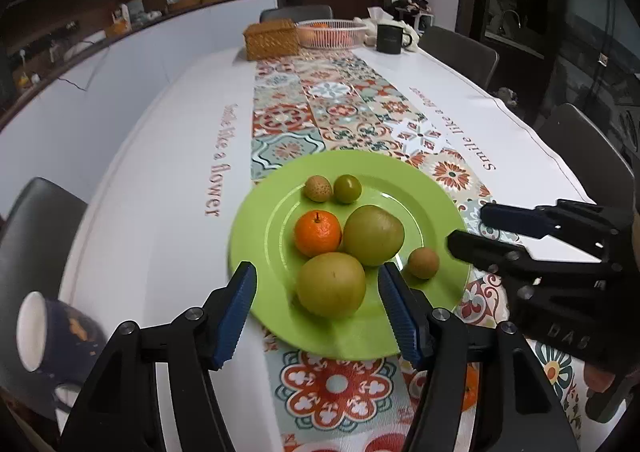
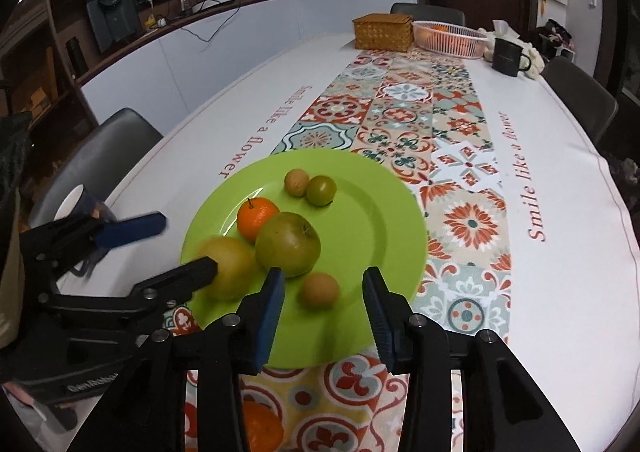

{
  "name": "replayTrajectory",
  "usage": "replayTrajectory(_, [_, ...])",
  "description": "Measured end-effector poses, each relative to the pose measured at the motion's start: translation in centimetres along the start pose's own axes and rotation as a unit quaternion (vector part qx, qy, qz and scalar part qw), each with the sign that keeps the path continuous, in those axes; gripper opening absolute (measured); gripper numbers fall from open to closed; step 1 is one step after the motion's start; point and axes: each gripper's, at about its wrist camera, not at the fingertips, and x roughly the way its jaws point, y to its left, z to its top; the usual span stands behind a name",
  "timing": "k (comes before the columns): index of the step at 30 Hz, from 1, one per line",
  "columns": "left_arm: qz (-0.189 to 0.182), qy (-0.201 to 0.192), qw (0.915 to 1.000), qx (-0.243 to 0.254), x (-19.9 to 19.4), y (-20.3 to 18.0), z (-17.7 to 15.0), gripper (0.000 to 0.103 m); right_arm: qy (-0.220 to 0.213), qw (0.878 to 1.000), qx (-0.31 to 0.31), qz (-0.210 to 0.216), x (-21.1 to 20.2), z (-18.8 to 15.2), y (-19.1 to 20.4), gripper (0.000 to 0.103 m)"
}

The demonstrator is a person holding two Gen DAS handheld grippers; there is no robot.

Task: Organize fruits
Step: 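Lower both fruits onto the plate and open both tools, then withdraw both tools from the plate toward the loose tangerines and tomato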

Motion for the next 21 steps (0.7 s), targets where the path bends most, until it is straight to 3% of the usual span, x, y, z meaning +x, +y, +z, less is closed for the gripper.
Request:
replayTrajectory(10, [0.035, -0.053, 0.9977, -0.025, -6.6, -0.6, -1.4, 0.079, -0.055, 0.998, -0.007, -0.029, -6.3, -1.7, 0.6, 0.057])
replayTrajectory(21, [0.037, -0.089, 0.9947, -0.034, -12.2, -2.4, -3.3, 0.084, -0.104, 0.994, -0.020, -0.030, -12.3, -3.8, 1.8, 0.062])
